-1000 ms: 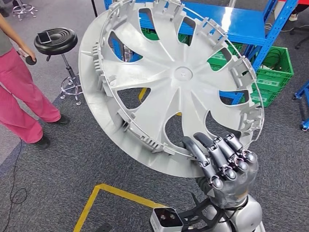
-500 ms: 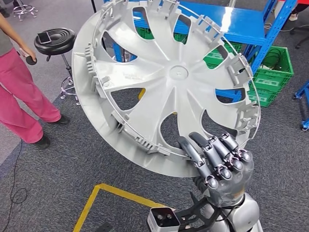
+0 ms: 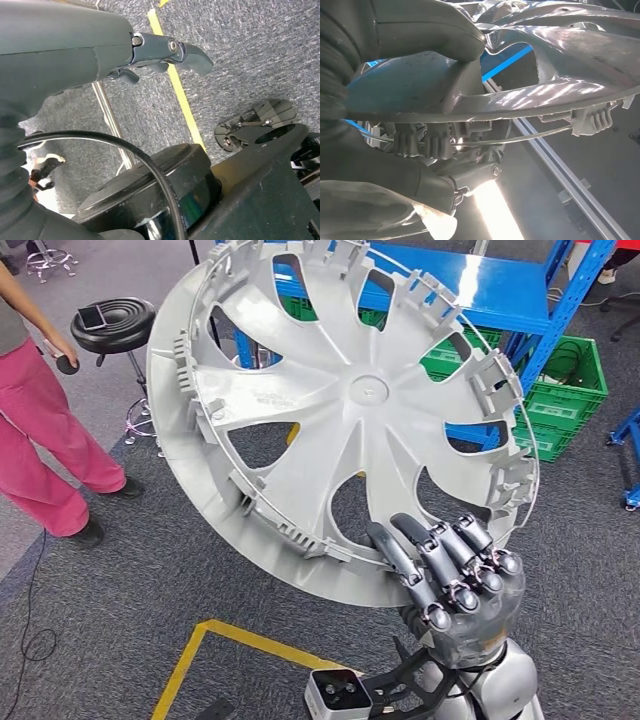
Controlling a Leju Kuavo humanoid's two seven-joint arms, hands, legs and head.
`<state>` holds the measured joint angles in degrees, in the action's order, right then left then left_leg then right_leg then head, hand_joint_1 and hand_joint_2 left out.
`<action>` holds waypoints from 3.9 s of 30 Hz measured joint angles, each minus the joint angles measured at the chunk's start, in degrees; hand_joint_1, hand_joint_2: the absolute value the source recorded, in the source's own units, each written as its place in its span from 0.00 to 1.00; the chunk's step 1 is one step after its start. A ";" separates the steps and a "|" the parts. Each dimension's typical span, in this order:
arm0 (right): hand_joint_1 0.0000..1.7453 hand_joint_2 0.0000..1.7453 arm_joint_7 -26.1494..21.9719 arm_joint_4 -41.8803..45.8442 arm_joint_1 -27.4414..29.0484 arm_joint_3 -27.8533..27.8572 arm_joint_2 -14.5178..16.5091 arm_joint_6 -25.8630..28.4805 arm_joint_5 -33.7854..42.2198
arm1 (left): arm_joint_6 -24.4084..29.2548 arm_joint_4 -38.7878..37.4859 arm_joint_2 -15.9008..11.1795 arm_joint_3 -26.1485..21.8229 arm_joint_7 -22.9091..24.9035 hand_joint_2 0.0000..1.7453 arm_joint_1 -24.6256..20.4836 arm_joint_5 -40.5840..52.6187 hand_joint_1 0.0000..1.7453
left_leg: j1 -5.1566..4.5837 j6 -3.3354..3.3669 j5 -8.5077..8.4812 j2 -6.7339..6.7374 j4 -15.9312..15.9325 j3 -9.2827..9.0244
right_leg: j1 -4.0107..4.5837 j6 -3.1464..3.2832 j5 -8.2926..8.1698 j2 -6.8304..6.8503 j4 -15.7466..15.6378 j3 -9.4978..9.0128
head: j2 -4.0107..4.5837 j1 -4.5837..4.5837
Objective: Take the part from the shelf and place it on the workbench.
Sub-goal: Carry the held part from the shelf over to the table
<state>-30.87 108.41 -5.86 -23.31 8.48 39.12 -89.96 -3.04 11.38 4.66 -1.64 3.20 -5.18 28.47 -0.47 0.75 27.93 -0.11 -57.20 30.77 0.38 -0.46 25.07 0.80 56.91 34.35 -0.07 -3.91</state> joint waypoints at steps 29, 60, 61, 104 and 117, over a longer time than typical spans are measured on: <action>1.00 1.00 -0.02 0.00 0.49 0.61 0.03 0.00 0.02 | 0.03 0.07 0.08 0.81 0.19 1.00 -0.81 0.38 0.00 | -0.02 0.03 -0.06 0.00 0.00 0.02 | -0.01 -0.07 -0.07 -0.02 0.00 0.03 | 0.00 0.00; 1.00 1.00 2.13 -0.61 0.71 0.29 0.11 0.02 0.02 | 0.06 0.23 0.42 0.91 0.19 1.00 -1.15 0.40 0.00 | 0.18 -0.55 -1.21 5.05 -0.25 1.57 | -0.36 -0.37 2.29 2.11 0.06 -1.88 | 0.00 0.42; 1.00 1.00 2.18 -0.62 0.69 0.28 0.12 0.02 0.02 | 0.06 0.25 0.42 0.91 0.19 1.00 -1.19 0.40 0.00 | 0.33 -0.91 -0.58 4.54 -0.83 1.75 | -0.43 0.03 2.10 1.55 0.00 -1.77 | 0.00 0.38; 1.00 1.00 6.17 -3.63 -2.50 -1.76 -0.55 0.07 0.03 | 0.09 0.55 0.27 1.43 0.37 1.00 -1.07 -0.08 0.00 | 1.78 -1.65 0.75 -4.11 -2.24 1.36 | -0.83 -0.52 1.33 -6.72 1.41 0.26 | 0.00 0.58; 1.00 1.00 5.90 -3.89 -2.87 -1.89 -0.90 0.09 0.05 | 0.11 0.60 0.37 1.44 0.38 1.00 -1.15 0.10 0.00 | 1.06 0.10 0.66 4.22 -1.33 1.03 | -0.17 -1.00 2.22 2.35 3.87 1.16 | 0.00 1.40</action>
<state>-24.97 104.52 -8.72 -25.20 7.58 39.21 -89.91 -2.93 11.97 5.02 -0.20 3.58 -6.34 28.57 0.59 0.86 28.59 4.11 -58.53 31.80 0.21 -1.45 27.29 3.15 60.78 35.51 -0.07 -2.51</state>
